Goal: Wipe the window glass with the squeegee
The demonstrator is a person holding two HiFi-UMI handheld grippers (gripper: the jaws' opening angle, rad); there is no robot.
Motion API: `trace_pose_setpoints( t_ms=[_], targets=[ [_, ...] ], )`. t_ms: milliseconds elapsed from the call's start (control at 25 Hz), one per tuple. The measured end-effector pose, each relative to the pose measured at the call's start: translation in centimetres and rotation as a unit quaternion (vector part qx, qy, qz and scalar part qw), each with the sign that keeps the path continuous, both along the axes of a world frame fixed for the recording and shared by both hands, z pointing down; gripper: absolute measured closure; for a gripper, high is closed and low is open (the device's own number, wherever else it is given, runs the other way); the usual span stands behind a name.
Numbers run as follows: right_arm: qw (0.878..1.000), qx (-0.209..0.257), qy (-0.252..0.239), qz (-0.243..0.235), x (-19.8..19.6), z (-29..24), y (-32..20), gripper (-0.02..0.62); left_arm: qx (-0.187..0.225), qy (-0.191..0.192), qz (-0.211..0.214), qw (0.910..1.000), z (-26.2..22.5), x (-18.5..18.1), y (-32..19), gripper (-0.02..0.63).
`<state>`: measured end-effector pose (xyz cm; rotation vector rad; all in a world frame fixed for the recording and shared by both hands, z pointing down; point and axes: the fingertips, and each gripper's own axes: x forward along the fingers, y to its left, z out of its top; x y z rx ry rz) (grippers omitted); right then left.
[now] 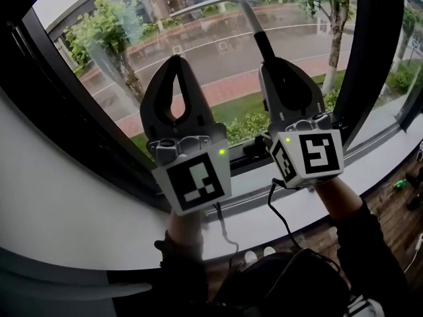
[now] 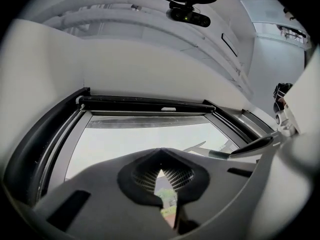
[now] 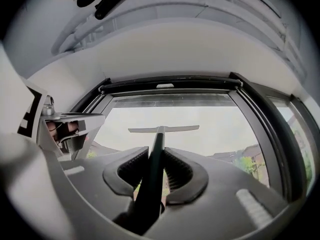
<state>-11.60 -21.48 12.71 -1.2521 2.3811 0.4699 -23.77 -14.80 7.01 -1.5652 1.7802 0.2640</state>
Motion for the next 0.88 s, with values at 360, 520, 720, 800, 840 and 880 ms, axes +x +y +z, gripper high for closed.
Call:
trace_pose_setpoints(
  t_ms=[360,520,720,800,840,880],
  targets=[
    [0.998,-0.053,0.023,-0.002,0.3,6.8,0.8,0.500,0.001,0.010,0.014,0.9998,1.2,0.4,0.1,0.606],
    [0.995,-0.091,0.036,0.000,0.7,11.0,1.2,0.500,0.010,0.007,0.021,0.9997,1.8,0.7,0.6,0.606],
    [0.989,-0.137,0.051,0.009,1.4,16.2,1.5,0.500,0.035,0.021,0.013,0.9991,3.7,0.6,1.6,0.606],
    [0.987,-0.150,0.062,0.014,1.5,17.9,1.6,0.500,0.026,0.028,0.008,0.9992,5.5,0.5,1.4,0.606],
    [0.985,-0.158,0.065,0.015,1.6,18.8,1.7,0.500,0.017,0.032,0.007,0.9993,6.6,0.5,1.3,0.606],
    [0.984,-0.167,0.067,0.015,1.6,19.7,1.8,0.500,0.008,0.037,0.006,0.9993,7.7,0.5,1.0,0.606]
  ],
)
